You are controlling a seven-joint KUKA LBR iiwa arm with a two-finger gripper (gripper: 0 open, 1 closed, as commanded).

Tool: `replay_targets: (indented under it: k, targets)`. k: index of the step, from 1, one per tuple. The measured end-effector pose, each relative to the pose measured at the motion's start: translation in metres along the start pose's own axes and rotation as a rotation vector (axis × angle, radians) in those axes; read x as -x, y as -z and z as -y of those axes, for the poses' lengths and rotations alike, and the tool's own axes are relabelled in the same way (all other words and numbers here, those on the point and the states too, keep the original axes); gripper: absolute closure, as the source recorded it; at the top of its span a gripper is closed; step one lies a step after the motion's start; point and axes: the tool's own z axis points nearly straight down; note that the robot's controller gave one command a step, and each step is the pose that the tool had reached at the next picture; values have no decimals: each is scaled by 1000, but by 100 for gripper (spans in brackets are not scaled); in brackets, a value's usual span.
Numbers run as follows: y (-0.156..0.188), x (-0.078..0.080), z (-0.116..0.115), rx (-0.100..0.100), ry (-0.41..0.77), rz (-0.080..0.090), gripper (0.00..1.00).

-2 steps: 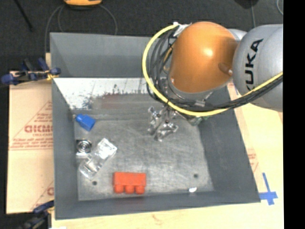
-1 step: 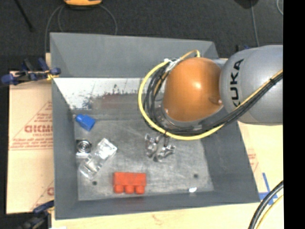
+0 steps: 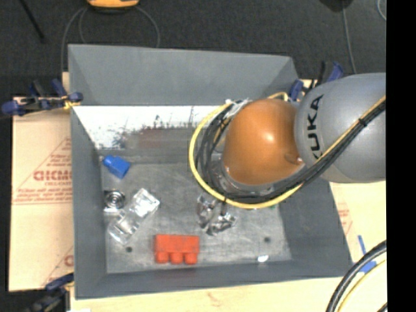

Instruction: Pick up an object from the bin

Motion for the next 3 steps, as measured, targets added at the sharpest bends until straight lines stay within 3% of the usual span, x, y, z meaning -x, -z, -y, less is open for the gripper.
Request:
replay_targets:
  k: [1,2,3]
  targets:
    - [0,0,1,-2,2,0,0]
    - [-18,30,-66,0,265,-1,0]
    - [-1,58,-28,-8,224,4,0]
